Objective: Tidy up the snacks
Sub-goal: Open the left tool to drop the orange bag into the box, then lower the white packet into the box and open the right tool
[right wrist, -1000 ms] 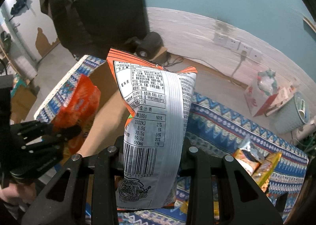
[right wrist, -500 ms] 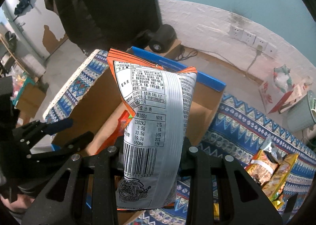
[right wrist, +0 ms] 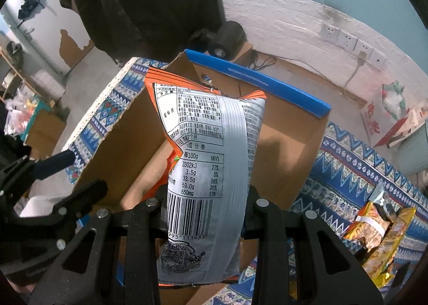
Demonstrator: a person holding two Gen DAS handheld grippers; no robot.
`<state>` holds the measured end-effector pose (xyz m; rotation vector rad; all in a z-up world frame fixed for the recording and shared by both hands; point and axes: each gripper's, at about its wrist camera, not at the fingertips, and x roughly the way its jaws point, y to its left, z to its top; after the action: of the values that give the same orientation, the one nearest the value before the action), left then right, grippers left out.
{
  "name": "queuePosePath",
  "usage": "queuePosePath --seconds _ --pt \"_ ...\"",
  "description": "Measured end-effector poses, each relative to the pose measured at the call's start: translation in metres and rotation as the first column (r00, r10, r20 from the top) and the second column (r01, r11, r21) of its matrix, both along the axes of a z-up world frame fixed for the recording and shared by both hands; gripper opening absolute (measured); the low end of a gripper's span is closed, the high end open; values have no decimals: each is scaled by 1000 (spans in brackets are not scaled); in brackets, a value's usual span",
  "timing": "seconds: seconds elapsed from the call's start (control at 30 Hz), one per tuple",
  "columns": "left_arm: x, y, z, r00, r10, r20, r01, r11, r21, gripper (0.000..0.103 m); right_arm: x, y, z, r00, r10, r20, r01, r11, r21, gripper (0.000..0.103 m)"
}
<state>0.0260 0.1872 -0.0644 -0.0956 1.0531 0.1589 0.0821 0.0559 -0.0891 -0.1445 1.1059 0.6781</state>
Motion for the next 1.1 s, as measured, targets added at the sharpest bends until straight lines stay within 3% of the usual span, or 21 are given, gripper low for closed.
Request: queuePosePath --seconds 0.1,0.17,0.3,0.77,1.1 --pt "0 0 0 1000 2 -3 -2 1000 -1 65 1 -1 0 1000 -8 -6 8 1000 13 36" --pt "0 -1 1 1000 4 -2 -4 1000 -2 65 2 -3 0 1000 -6 -6 6 1000 18 52" --pt "0 -3 2 1000 3 1 -3 1000 -9 65 1 -7 6 1000 -14 9 13 999 34 64" --pt "-1 -50 5 993 -115 7 115 993 -23 67 -8 -54 28 997 -46 66 46 999 -4 74" --pt "-8 -99 -2 972 -233 -21 233 972 -14 67 -21 -121 30 995 -73 72 78 995 -59 75"
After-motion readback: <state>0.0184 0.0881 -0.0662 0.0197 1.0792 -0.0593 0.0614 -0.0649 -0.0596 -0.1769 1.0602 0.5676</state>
